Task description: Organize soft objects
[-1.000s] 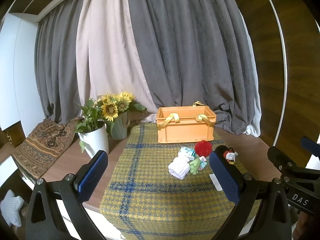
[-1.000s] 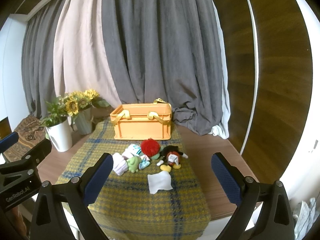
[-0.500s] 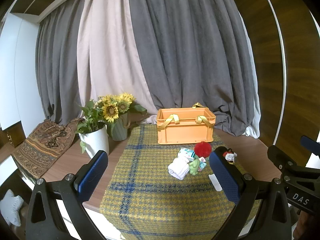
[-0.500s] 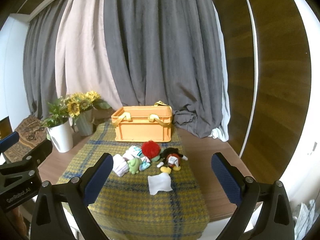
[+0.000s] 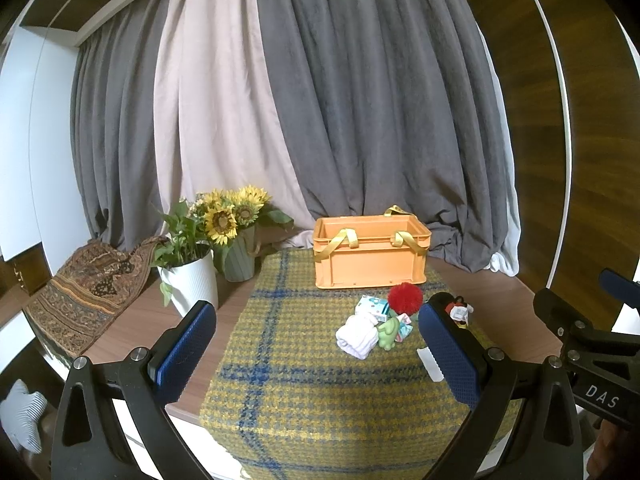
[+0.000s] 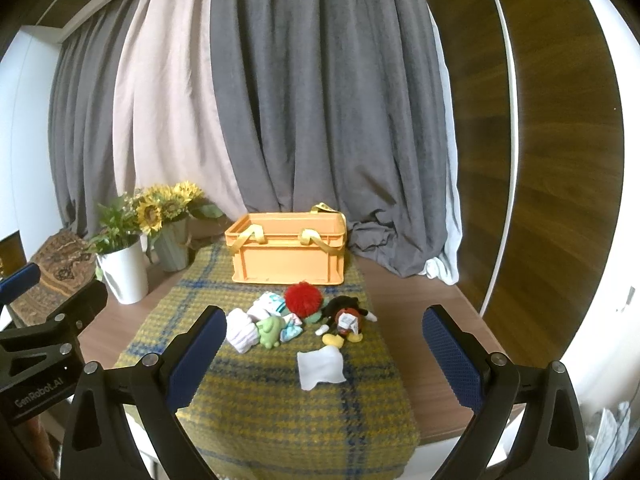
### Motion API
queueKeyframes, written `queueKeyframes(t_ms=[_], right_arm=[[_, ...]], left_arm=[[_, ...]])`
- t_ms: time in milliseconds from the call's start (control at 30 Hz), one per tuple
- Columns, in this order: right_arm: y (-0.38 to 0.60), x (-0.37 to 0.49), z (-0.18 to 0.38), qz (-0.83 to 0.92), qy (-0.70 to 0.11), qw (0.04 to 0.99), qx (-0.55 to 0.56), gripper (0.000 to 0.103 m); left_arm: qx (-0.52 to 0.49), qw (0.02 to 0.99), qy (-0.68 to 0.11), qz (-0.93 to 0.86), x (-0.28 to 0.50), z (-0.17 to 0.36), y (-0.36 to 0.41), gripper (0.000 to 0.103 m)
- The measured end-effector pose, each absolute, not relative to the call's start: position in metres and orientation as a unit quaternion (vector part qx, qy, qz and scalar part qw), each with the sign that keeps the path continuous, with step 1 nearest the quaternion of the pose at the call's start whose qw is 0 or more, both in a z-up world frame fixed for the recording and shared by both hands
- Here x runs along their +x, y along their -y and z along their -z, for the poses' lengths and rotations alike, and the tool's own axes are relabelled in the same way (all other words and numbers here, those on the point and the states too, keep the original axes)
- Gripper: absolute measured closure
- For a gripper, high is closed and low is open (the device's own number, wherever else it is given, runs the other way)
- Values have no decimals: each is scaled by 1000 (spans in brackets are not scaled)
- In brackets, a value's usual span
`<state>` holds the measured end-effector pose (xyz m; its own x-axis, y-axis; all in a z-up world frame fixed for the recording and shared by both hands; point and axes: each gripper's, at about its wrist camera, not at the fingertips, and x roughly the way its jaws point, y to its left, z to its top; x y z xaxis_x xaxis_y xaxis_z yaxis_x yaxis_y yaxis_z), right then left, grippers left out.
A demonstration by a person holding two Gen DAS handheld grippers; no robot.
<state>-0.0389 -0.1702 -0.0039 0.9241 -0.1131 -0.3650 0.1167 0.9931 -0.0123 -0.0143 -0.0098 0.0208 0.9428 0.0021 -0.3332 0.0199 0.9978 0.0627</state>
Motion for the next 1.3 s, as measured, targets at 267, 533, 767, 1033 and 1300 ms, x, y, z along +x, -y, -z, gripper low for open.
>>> queueKeyframes(t_ms=[267,533,767,1033,1300], right_arm=[[170,-39,5,59,-186,981,5,3],[170,-40,6,59,-186,981,5,3],[171,-33,9,56,-194,979,8,3],[174,-11,22,59,-212,975,18,3],[173,30,52,79,-243,967,25,4]], left_arm=[[33,985,-169,4,-15,-20,11,0],[32,985,-170,5,-16,-19,12,0],[33,983,-178,10,-10,-18,14,0],[44,980,-195,20,18,0,9,0],[76,972,-215,50,68,29,9,0]])
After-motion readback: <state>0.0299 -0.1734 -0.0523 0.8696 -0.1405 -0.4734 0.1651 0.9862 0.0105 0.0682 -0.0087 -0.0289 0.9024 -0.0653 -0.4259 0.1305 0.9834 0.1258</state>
